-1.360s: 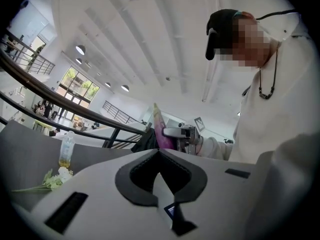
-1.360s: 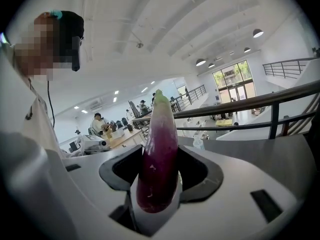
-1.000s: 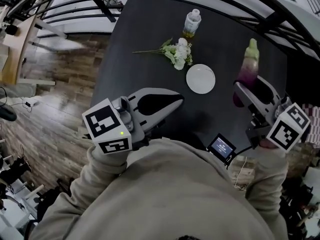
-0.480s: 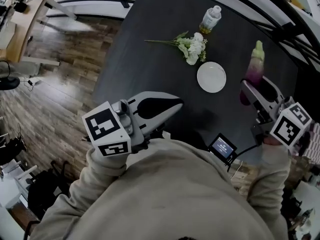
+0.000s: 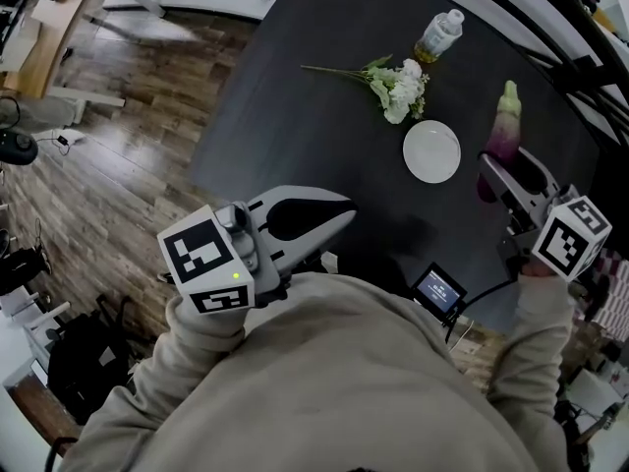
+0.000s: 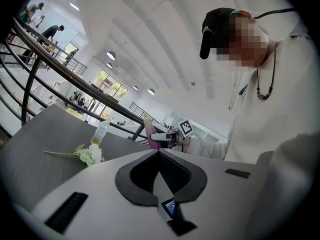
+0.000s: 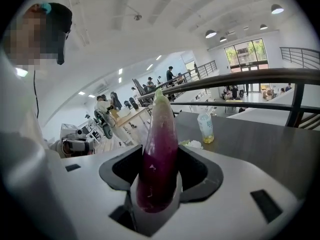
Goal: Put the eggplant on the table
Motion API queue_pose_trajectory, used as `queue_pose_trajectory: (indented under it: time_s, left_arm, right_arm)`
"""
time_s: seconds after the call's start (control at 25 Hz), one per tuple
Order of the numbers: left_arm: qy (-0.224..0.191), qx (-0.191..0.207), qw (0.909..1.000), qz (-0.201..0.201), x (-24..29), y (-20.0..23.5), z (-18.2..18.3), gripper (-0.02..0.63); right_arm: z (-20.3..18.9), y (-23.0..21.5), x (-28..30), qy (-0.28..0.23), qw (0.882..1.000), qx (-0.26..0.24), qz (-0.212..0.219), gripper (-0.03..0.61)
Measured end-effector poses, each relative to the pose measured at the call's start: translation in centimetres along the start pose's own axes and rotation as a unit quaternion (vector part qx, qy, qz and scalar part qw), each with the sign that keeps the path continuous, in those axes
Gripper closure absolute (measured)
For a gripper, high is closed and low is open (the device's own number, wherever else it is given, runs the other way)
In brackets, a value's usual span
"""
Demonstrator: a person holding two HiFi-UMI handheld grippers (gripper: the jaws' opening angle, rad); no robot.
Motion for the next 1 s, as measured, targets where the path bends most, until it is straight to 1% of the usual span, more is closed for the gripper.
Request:
queue_pose_trajectory:
  time_s: [0.32,0.52,0.84,1.0]
  left_arm:
    - [-0.003,-0.015,0.9998,0.014,-1.0,0.3,-0.5,0.607]
    - [-0.005,-0.022,0.9995,0.023,-1.6,0.1,-1.3,0.607]
    - [-0.020,-0.037,0.9985,0.036,-2.8,0.6,-2.3,0.607]
    - [-0.025,-0.046,0.9978,0.040,-3.5,0.9,-2.9,0.607]
  right_arm:
    - [-1.6,-1.1,1.7,0.021,1.000,0.014,0.009,0.348]
    - [-2.8,-2.1,2.5,0.033,0.999,0.021,0.005,0.348]
    - [-5.0,-3.3,4.6,0.067,0.998,0.021,0.002,0.348]
    - [-6.7,-3.9,5.9,0.092,0.996,0.023,0.000,0.348]
Point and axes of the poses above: the fingertips, and each gripper's own axes: x forward along the fingers, y to its left, z out of its top, the point moved 4 cm from there along -x, backward along the fingers, and after that the axes turned 15 degrees about -x, right-handed, at the moved point
